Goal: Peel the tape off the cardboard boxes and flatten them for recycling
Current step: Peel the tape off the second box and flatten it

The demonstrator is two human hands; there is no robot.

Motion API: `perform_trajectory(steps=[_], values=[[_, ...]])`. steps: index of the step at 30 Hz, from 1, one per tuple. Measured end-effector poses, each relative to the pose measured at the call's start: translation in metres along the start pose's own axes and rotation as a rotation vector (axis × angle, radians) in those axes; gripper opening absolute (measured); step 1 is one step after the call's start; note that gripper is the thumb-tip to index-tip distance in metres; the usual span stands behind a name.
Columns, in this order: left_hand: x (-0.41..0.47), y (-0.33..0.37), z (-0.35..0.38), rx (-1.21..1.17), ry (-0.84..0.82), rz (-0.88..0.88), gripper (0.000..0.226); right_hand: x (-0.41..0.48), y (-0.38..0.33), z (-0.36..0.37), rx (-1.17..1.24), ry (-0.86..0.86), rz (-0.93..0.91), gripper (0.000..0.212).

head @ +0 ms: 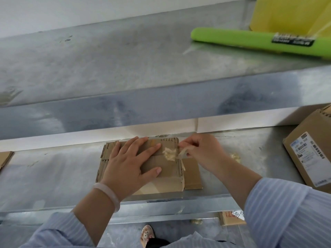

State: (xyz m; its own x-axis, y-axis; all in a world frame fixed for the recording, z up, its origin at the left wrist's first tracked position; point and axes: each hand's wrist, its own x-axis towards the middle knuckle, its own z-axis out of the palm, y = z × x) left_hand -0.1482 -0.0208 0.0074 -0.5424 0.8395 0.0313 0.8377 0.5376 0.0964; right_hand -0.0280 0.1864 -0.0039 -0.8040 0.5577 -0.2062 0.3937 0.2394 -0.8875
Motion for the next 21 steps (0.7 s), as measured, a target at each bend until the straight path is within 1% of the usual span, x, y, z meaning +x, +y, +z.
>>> perform_trajectory(steps=[3, 4, 7, 10, 13, 16, 17, 19, 21], values=[[0.0, 0.0, 0.0, 0.0, 0.0, -0.003, 0.067, -0.013, -0.002, -0.001, -0.149, -0.016, -0.114, 0.051], [0.0, 0.001, 0.0, -0.004, 0.0, -0.004, 0.067, -0.016, -0.004, -0.001, -0.183, -0.015, -0.145, 0.051], [0.0, 0.001, 0.0, -0.007, 0.003, -0.008, 0.068, -0.022, -0.011, 0.003, -0.318, 0.015, -0.233, 0.035], [0.0, 0.0, 0.001, 0.0, -0.001, -0.014, 0.069, -0.026, -0.016, 0.005, -0.323, 0.068, -0.357, 0.027], [0.0, 0.0, 0.001, 0.004, -0.002, -0.011, 0.069, -0.026, -0.022, 0.006, -0.3, 0.079, -0.356, 0.02], [0.0, 0.001, 0.001, -0.005, 0.012, -0.003, 0.068, -0.025, -0.03, 0.008, -0.374, 0.097, -0.368, 0.011], [0.0, 0.001, 0.001, -0.005, 0.016, -0.001, 0.068, -0.025, -0.032, 0.01, -0.426, 0.088, -0.396, 0.012], [0.0, 0.001, 0.001, 0.004, 0.014, -0.001, 0.068, -0.028, -0.033, 0.017, -0.529, 0.061, -0.456, 0.02], [0.0, 0.001, 0.002, 0.003, 0.023, -0.001, 0.066, -0.03, -0.032, 0.024, -0.582, 0.047, -0.466, 0.024]])
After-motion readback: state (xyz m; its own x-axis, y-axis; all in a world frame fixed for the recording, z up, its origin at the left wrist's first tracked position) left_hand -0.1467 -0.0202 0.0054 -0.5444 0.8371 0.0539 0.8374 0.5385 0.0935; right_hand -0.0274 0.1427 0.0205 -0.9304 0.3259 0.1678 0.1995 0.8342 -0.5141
